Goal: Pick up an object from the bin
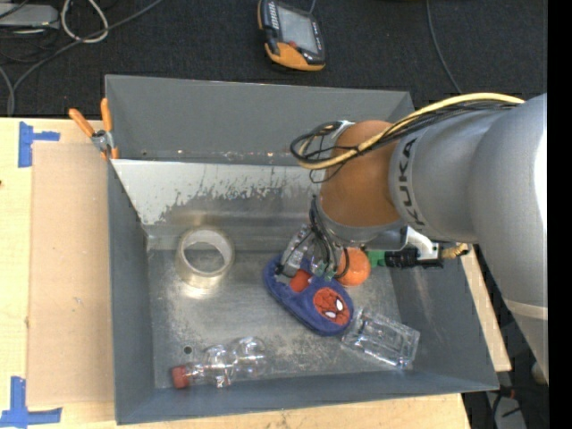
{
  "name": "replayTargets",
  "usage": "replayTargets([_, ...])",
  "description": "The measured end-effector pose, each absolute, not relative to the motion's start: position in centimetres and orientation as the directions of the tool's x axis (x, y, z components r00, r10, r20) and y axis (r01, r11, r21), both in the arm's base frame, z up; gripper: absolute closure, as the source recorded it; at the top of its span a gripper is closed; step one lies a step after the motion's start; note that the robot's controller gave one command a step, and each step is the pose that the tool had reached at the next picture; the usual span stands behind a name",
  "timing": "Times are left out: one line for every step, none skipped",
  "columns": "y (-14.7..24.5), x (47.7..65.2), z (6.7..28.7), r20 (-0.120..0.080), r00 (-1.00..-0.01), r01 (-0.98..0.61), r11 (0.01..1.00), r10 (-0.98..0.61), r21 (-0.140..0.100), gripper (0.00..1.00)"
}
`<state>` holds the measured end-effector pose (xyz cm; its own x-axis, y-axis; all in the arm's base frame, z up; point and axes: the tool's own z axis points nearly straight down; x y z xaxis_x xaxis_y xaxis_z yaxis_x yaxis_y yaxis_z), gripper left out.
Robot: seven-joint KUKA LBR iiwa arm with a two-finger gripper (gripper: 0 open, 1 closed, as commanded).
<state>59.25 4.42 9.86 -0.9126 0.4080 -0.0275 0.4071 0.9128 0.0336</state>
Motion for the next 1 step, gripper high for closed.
replayTargets([6.59,58.82,9.98,-0.026,-0.927,0.372,0.927,0.373,0.034,1.0])
